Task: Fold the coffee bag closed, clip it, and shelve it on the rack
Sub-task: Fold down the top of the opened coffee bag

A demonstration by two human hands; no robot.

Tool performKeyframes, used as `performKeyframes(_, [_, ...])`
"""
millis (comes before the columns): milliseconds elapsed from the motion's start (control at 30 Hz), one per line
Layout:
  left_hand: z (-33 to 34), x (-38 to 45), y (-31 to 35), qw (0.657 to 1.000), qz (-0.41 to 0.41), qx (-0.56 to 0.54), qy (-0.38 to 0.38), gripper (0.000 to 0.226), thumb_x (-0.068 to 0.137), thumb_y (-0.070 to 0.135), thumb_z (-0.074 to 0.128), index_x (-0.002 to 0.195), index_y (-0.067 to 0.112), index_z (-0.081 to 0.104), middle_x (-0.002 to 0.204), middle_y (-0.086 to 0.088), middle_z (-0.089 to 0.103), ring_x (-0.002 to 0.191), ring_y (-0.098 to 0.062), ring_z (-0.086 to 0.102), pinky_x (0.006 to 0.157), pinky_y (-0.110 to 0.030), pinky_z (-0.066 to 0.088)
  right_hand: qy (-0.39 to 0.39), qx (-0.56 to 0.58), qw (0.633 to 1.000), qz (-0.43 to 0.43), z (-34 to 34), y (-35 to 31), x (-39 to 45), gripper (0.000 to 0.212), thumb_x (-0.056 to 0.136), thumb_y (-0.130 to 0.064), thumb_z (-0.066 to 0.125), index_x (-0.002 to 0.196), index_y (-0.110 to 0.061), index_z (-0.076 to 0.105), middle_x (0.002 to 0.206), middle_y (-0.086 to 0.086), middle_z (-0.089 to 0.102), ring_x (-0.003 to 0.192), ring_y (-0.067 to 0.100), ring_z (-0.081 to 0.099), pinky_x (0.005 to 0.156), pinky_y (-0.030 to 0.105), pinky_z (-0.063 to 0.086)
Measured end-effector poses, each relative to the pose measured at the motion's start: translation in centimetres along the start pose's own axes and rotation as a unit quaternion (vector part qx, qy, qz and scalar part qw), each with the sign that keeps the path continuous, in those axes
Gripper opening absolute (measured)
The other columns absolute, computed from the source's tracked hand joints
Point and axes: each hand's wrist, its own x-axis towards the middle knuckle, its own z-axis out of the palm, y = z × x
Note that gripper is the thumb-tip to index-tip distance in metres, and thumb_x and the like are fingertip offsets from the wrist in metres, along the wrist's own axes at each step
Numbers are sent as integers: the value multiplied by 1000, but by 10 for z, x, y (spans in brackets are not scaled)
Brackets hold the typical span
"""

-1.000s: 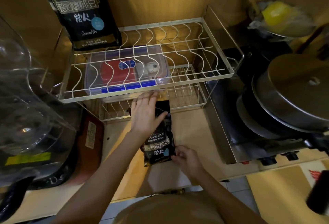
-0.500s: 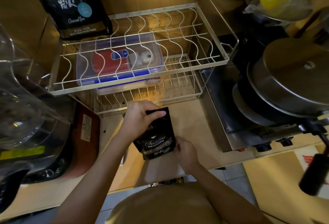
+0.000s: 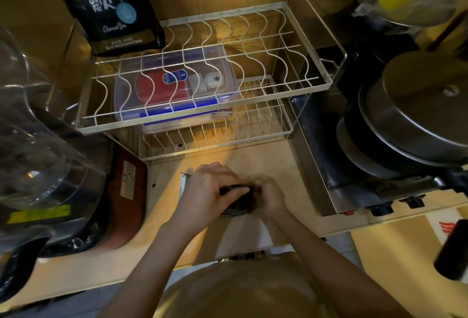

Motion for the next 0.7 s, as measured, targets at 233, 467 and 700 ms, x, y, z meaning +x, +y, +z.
performKeyframes(233, [8,-4,4,999,-17,20,35,27,78,38,51,87,23,71,82,5,72,81,-5,55,77,-32,43,20,-154,986,-55,11,3,12,18,70,-25,65,87,-28,68,94,-7,68,96,18,50,81,26,43])
performKeyframes(467, [13,-13,9,992,7,30,125,19,81,26,57,80,14,71,71,0,71,73,-7,52,76,-22,38,67,-83,994,-13,20,3,6,14,81,-11,53,86,-15,66,97,11,56,98,29,49,82,32,41])
performKeyframes(700, [5,5,0,993,4,31,118,16,82,22,56,83,13,70,76,-2,70,79,-8,51,77,-26,40,16,-57,998,21,9,-4,23,19,77,-16,53,86,-18,68,90,12,72,88,30,64,76,40,53])
